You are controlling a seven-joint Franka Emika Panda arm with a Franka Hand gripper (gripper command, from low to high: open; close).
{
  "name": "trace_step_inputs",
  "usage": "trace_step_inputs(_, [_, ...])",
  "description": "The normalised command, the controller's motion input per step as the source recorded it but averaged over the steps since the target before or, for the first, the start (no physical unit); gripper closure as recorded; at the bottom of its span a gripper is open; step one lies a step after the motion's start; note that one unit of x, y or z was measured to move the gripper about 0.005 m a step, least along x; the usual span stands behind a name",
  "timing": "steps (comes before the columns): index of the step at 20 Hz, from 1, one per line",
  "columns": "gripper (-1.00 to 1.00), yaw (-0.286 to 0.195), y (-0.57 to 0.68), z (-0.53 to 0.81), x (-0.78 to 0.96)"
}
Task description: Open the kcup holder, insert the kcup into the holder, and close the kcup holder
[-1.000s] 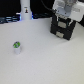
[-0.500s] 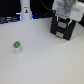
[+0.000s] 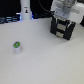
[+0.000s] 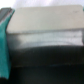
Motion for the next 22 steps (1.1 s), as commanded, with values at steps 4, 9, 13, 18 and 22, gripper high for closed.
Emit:
trace_step_inputs(4, [1.0, -0.076, -0.25, 0.2, 0.96])
trace_step_inputs(9, [1.0, -0.079, -0.28, 0.24, 0.96])
trace_step_inputs(13, [1.0, -0.078, -0.3, 0.26, 0.96])
trace_step_inputs(18, [1.0, -0.08, -0.31, 0.25, 0.95])
trace_step_inputs(22, [1.0, -0.079, -0.34, 0.22, 0.92])
